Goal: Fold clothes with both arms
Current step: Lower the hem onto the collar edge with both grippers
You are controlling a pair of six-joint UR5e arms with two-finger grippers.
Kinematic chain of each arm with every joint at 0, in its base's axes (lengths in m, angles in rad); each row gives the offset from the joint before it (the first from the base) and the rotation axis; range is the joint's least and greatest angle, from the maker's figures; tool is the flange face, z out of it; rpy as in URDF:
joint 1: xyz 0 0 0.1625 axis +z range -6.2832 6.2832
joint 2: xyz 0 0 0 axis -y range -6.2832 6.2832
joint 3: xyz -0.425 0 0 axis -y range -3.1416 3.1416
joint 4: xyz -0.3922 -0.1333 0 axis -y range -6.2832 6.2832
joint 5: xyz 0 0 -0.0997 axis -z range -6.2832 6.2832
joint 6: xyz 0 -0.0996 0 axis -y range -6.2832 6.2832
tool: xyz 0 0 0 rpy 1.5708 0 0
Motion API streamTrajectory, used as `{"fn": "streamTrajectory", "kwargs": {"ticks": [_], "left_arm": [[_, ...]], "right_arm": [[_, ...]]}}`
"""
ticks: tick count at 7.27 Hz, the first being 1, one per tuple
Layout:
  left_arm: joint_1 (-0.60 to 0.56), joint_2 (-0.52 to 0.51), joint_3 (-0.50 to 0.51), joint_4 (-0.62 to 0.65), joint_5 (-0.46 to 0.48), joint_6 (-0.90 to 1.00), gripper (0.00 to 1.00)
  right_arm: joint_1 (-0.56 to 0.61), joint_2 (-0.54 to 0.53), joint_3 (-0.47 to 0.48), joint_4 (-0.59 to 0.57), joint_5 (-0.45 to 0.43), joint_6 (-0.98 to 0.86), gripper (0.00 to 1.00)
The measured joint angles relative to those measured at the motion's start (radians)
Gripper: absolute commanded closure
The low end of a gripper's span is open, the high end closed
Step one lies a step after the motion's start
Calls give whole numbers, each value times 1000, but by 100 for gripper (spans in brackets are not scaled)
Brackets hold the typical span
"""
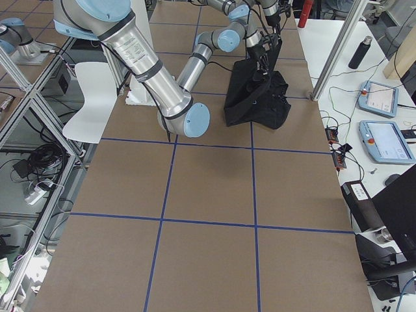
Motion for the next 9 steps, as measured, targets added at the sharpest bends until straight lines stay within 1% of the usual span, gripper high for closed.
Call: {"fn": "streamTrajectory", "kwargs": {"ticks": [2, 4, 6, 8, 9], "left_arm": [[6, -37, 153, -111, 16, 1, 100], [23, -43, 249, -190, 28, 4, 100], [42, -45, 291, -212, 56, 10, 100], [50, -46, 324, -231, 68, 11, 100], [52, -46, 348, -254, 74, 12, 94]], "right_arm": [[25, 27, -182, 135, 23, -31, 100], [37, 37, -331, 259, 49, -68, 100], [50, 37, -426, 334, 62, -112, 100], [60, 37, -482, 354, 66, -162, 100], [66, 36, -511, 373, 68, -185, 100]]}}
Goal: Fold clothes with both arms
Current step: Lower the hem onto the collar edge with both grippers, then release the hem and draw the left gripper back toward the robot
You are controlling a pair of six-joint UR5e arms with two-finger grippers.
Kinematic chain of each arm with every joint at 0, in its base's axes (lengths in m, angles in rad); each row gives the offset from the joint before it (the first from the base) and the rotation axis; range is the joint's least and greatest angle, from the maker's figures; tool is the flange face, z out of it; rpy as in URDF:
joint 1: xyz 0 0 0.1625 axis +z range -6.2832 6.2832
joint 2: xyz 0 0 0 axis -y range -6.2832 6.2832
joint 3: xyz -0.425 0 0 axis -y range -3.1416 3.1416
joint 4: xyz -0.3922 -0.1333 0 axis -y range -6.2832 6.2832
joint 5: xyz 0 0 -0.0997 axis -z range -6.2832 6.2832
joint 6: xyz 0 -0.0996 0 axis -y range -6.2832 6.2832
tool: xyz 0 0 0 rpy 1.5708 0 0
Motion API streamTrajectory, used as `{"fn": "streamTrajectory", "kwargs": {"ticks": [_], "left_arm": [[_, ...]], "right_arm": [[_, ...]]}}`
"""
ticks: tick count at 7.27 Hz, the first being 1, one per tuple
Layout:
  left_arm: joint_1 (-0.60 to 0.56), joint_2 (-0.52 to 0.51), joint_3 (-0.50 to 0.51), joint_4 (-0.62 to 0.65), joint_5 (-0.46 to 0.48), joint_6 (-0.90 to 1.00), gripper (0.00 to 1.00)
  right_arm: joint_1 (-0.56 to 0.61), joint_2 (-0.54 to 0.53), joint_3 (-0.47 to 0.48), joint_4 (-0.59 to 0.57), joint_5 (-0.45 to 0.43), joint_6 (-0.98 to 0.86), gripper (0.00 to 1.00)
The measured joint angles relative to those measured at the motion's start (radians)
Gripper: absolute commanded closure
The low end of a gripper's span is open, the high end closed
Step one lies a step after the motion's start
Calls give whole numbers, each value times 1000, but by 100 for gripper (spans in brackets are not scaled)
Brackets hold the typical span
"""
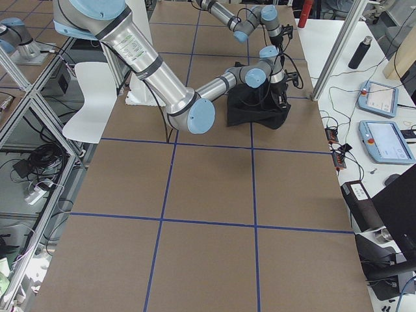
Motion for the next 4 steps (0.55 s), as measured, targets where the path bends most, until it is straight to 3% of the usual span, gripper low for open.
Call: {"fn": "streamTrajectory", "kwargs": {"ticks": [1, 2, 4], "left_arm": [[1, 1, 16, -18, 3, 0, 47], [2, 1, 22, -29, 4, -1, 0], [1, 6, 19, -70, 4, 5, 0]], "right_arm": [[4, -1, -35, 35, 2, -12, 47], [5, -1, -65, 68, 5, -17, 0], [10, 1, -93, 93, 20, -26, 0]]}}
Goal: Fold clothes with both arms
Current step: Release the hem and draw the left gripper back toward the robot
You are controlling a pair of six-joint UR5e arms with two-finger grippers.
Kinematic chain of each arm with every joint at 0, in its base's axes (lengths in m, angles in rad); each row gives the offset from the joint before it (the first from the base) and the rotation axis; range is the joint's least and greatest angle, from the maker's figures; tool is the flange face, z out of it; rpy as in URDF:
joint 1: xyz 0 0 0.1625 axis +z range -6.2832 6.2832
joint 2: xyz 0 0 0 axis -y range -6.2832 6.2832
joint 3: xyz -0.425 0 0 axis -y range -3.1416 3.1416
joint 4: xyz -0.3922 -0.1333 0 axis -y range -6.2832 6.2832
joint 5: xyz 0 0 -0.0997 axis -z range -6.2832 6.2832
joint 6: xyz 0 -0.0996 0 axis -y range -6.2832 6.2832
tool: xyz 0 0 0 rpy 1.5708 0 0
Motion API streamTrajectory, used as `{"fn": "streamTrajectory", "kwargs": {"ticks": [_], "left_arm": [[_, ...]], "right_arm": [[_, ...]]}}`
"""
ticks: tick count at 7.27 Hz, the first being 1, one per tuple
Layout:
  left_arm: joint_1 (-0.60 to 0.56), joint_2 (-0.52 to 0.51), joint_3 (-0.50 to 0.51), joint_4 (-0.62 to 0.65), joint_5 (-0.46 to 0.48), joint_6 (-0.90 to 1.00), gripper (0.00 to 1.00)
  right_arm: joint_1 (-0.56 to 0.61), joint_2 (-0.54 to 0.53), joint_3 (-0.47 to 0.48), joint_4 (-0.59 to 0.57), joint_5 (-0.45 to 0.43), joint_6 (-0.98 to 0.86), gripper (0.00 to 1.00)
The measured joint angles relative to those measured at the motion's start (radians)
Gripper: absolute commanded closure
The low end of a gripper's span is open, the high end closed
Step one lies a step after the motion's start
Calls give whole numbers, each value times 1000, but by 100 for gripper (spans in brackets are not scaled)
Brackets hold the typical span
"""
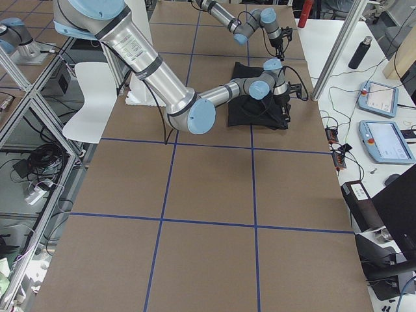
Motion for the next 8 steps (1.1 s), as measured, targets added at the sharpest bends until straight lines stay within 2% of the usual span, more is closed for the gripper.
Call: {"fn": "streamTrajectory", "kwargs": {"ticks": [2, 3, 6, 8], "left_arm": [[-17, 14, -51, -31, -21, 71, 0], [-22, 58, -114, -38, -46, 92, 0], [3, 307, -377, -95, -78, 65, 0], [89, 384, -429, -169, -78, -47, 0]], "right_arm": [[41, 8, 6, 5, 108, -80, 0], [54, 5, 27, 5, 156, -106, 0], [42, -71, 171, 5, 187, -113, 0], [25, -126, 256, 4, 186, -108, 0]]}}
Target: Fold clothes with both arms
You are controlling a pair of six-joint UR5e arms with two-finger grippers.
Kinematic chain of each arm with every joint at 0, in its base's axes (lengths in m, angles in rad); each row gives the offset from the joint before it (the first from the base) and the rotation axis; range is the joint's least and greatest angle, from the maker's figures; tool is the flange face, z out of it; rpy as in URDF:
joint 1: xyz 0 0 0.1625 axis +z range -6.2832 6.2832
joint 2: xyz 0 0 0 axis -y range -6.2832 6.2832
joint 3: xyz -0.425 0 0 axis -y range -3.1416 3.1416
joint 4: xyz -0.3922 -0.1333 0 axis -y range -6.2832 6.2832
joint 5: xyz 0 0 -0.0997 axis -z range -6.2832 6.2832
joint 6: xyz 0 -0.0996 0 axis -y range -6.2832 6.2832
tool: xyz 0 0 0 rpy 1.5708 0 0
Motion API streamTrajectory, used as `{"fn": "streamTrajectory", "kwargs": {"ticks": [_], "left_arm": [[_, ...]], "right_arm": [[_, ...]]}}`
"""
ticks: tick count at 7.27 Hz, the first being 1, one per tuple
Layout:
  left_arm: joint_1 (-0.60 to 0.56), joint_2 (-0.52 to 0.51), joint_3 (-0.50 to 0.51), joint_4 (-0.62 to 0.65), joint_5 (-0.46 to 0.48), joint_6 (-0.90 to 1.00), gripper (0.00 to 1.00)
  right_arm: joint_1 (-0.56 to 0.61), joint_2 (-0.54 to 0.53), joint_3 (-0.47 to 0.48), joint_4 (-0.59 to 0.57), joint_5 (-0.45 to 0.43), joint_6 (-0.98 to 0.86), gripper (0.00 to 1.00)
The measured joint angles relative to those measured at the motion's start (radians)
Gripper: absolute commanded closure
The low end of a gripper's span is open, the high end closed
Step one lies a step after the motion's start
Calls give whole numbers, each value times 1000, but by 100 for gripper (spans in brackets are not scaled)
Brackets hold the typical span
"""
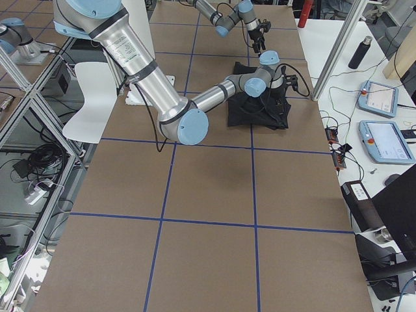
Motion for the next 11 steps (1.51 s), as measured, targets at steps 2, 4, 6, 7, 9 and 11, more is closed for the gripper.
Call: {"fn": "streamTrajectory", "kwargs": {"ticks": [2, 4, 6, 7, 9, 11], "left_arm": [[83, 60, -10, -99, 1, -62, 0], [113, 97, -22, -130, -1, -77, 1], [117, 149, -69, -134, -14, -78, 7], [119, 179, -93, -135, -25, -84, 11], [140, 201, -113, -135, -31, -110, 33], [153, 199, -117, -134, -33, -141, 36]], "right_arm": [[-7, -9, 17, 0, -2, 2, 0], [-9, -9, 19, 1, -4, 2, 0], [-9, -10, 19, 1, -6, 2, 0], [-9, -10, 19, 0, -7, 3, 0], [-9, -11, 18, 1, -9, 2, 0], [-9, -12, 17, 1, -9, 2, 0]]}}
